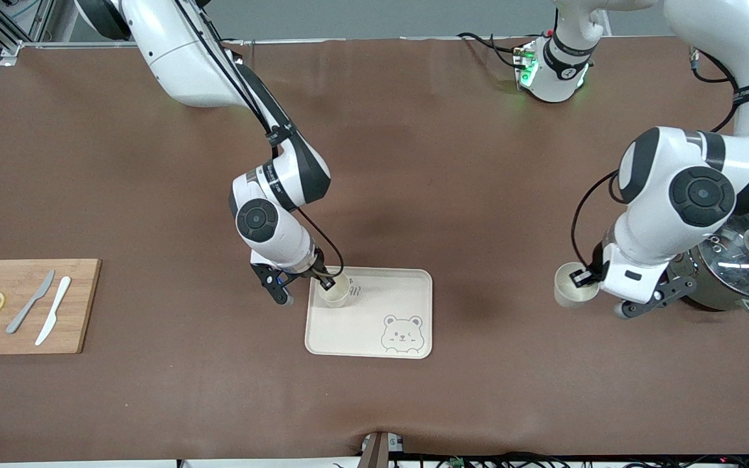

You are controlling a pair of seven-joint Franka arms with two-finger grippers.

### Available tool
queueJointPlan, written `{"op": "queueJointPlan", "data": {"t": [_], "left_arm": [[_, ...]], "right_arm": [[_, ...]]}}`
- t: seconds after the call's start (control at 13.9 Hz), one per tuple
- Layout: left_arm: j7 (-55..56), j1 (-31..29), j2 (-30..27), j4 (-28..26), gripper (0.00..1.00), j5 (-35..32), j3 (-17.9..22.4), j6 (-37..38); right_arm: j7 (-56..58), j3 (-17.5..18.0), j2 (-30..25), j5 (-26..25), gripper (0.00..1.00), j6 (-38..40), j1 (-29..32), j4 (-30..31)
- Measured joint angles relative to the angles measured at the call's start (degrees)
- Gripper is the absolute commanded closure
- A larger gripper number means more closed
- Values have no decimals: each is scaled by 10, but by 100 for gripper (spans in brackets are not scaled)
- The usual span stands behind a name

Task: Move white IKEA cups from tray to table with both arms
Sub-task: 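Carry the cup toward the pot with the left gripper while the right gripper follows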

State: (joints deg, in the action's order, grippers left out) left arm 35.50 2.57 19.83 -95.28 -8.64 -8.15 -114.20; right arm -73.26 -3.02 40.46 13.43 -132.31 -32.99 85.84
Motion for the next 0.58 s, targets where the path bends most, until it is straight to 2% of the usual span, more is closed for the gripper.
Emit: {"op": "queueJointPlan", "data": {"t": [0.14, 0.36, 0.58], "left_arm": [[-46, -48, -28, -74, 100, 18, -1, -25], [-122, -109, -55, -176, 100, 62, -2, -96], [-136, -119, -65, -262, 100, 66, -5, -171]], "right_arm": [[-1, -3, 0, 0, 100, 55, 4, -36], [19, -9, -7, -3, 100, 185, 27, -95], [126, -14, -30, -6, 100, 261, 61, -89]]}}
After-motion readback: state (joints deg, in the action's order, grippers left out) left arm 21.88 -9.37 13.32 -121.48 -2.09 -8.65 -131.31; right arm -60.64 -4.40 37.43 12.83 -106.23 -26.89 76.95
